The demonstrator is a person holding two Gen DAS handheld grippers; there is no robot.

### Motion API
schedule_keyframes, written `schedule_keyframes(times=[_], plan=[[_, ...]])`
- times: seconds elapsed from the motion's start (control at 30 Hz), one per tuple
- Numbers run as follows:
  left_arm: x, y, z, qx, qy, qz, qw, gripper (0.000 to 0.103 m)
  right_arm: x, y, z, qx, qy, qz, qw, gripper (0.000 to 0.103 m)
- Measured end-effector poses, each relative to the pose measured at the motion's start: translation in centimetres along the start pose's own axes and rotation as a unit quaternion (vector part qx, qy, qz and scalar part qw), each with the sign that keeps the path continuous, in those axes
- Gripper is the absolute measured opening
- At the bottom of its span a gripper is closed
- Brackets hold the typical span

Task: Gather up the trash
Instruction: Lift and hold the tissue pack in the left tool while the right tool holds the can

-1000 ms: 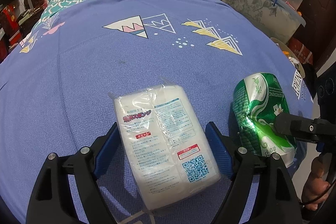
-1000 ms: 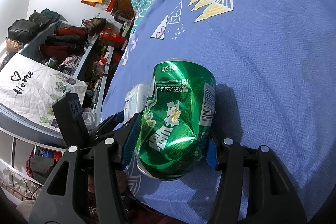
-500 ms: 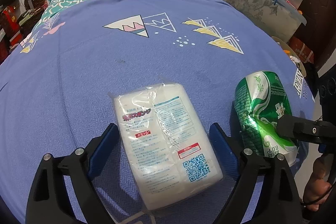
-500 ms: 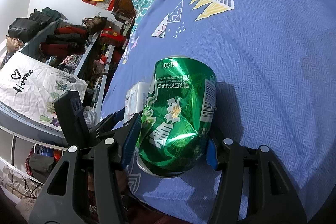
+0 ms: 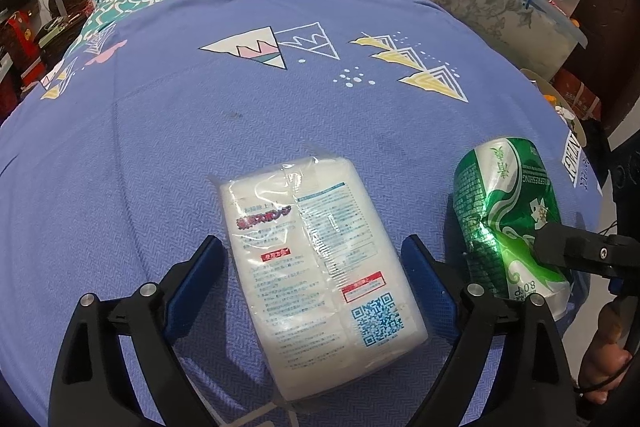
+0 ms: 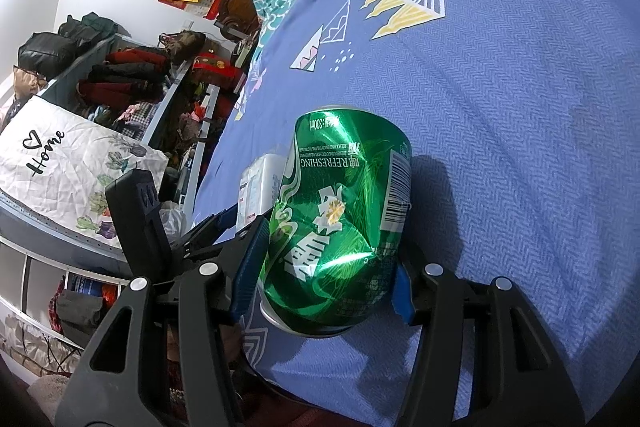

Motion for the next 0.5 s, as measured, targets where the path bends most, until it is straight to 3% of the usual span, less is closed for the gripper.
schedule_keyframes(times=[0.3,0.37,0.5], plan=[[-0.26,0.22,-0.46,-0.003,0.008,-0.004,1.0,0.087,-0.01,0.15,-0.13,0.001,0.003,-0.001,1.0,0.056],[-0.38,0.34,-0.53,-0.002,0.008,-0.003,1.0,0.083,-0.03,0.15,-0.14,0.0,0.004,-0.001,1.0,0.055],[-0.6,0.78,-0.79,0.005,0.006,0.005,1.0,0.065,-0.14,0.27,-0.09,0.019,0.006,-0.008,1.0,0.034]])
Point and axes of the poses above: each gripper's, at about its wrist camera, not at the fingertips, and y roughly against the way its jaws point, z to its right, x to its top, the point moved 2 cm from there along -y, roughly the way its jaws point, and after that the axes turned 9 degrees about x, right-handed, at the moved point
